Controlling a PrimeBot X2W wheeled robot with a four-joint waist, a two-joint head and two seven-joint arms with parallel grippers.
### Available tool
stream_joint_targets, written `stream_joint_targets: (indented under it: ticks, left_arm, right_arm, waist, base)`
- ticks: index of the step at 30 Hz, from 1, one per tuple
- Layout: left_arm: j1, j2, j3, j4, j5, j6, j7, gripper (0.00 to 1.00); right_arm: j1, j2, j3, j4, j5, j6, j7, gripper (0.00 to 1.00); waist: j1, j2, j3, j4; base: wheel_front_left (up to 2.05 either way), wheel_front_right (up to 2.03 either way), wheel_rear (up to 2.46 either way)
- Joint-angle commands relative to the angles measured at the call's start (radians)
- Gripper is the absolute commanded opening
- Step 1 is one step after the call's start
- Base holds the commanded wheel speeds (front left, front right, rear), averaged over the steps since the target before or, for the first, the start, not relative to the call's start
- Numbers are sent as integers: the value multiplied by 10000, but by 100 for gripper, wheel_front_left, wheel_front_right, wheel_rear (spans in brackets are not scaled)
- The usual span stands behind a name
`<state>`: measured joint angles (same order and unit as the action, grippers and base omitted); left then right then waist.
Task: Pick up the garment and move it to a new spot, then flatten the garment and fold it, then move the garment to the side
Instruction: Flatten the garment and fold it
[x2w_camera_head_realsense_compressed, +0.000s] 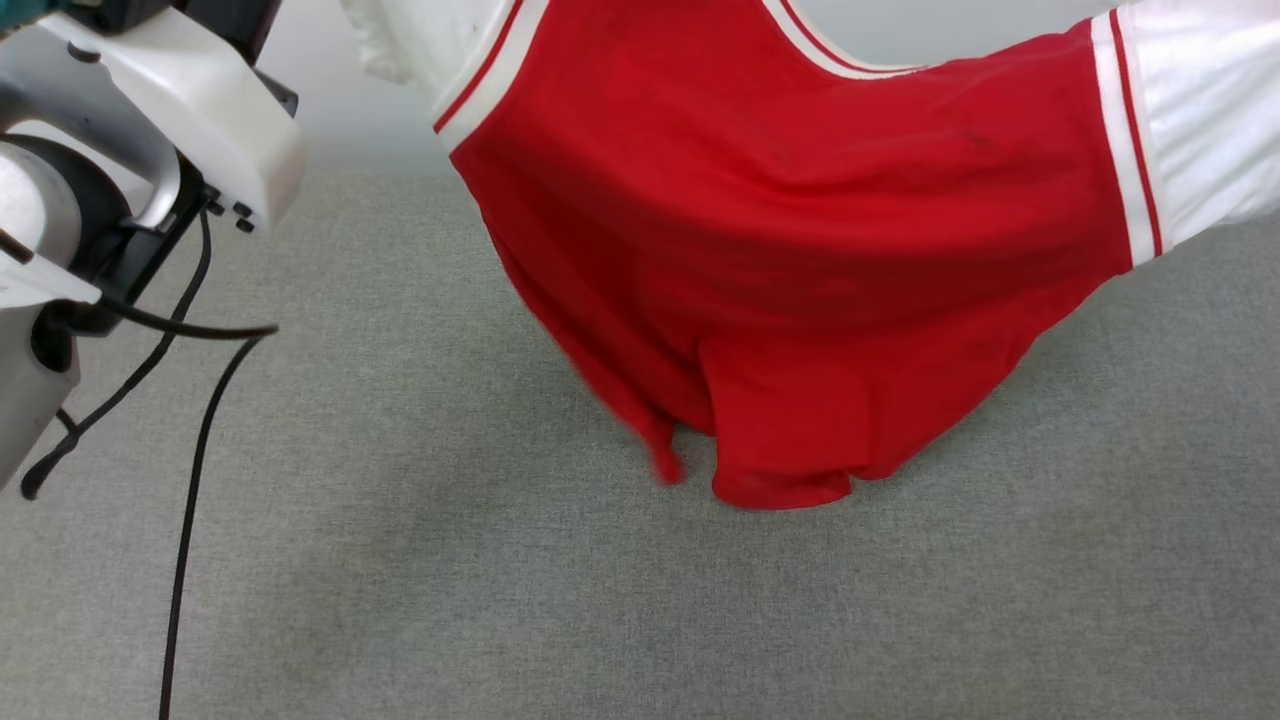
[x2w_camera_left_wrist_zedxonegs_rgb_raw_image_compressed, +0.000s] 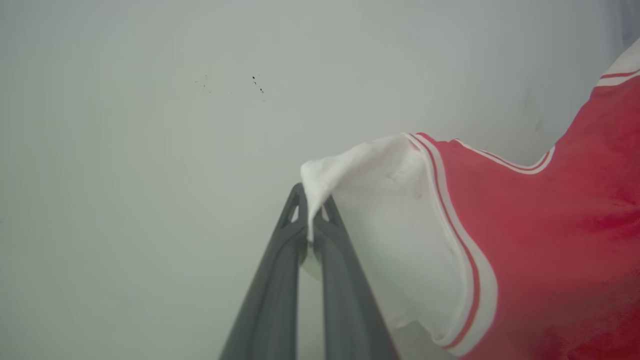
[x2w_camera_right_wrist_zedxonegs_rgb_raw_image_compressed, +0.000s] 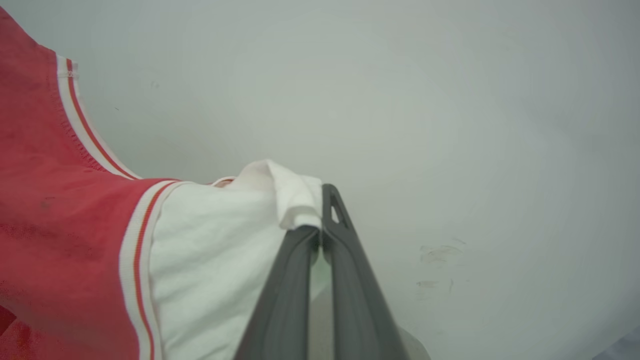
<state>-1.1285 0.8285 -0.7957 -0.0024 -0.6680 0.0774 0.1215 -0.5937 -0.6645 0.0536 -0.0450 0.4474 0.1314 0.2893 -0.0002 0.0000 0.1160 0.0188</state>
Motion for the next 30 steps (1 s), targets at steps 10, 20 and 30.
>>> stream_joint_targets:
  ticks: [10, 20, 30]
  left_arm:
    - [-1136, -613, 272, 684, 33, -110, -162, 0]
    - [-3836, -1579, 649, 2819, 558, -565, -630, 0]
    - [-6546, -2360, 1080, 5073, 949, -895, -1485, 0]
  right_arm:
    - [-2095, -44, 769, 608, 50, -14, 230, 0]
    - [-6244, 168, 2135, 2821, -565, -14, -63, 0]
    - [-10067, 804, 2939, 5237, -1365, -14, -1396, 0]
  waist:
    - [2, 0, 922, -93]
    - [2, 0, 2809, -212]
    - [2, 0, 3938, -345]
  base:
    - [0, 0, 0]
    - [0, 0, 0]
    - [0, 0, 0]
